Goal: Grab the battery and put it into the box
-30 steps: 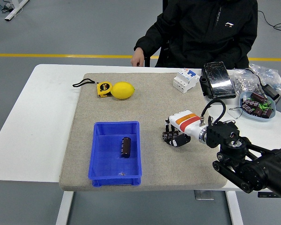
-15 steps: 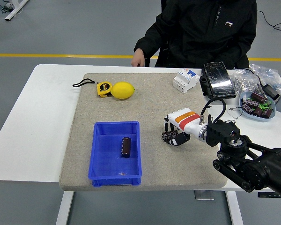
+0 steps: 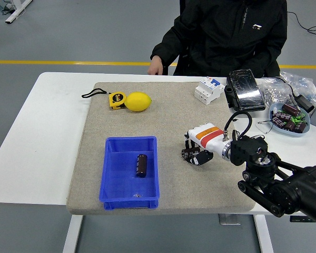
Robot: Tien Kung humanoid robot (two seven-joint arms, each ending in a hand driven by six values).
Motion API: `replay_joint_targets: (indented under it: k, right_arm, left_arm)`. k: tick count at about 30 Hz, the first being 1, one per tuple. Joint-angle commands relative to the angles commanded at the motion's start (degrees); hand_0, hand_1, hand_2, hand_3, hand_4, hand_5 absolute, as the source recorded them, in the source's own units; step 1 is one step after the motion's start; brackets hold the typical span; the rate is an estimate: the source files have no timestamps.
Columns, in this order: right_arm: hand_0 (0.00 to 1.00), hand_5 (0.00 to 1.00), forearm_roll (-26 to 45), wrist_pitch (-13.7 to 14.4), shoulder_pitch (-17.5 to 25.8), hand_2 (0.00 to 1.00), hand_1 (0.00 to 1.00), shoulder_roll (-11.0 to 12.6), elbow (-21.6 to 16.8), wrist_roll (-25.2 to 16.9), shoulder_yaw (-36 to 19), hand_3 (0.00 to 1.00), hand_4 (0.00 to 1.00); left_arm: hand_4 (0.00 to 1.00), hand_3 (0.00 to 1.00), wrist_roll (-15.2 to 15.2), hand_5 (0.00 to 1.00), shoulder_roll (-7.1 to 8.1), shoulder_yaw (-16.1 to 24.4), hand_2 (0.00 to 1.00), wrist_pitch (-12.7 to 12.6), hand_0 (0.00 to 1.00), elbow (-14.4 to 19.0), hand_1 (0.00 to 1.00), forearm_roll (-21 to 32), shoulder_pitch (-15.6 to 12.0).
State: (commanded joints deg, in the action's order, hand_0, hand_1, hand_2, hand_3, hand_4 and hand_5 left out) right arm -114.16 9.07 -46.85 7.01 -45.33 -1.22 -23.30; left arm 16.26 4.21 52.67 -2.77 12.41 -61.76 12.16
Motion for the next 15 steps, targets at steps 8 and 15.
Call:
replay_joint_targets:
  k: [8,15]
  right_arm:
    - [0.435,0.240,0.6,-0.3,0.4,0.563,0.495,0.3,0.5,-0.2,0.6,0.507,0.838]
    - [0.377,0.238,0.5,0.3,0.4,0.523,0.469,0.3,0.5,-0.6,0.7,0.494,0.830]
  left_arm:
    - [0.633,0.585,-0.1,0.536,0.01,-0.1,0.653,-0.1,0.731,0.0,0.698,0.3,0.2]
    - [0.633,0.585,-0.1,0.536,0.02,-0.4,0.655,-0.1,0.732,0.0,0.697,0.6,0.3]
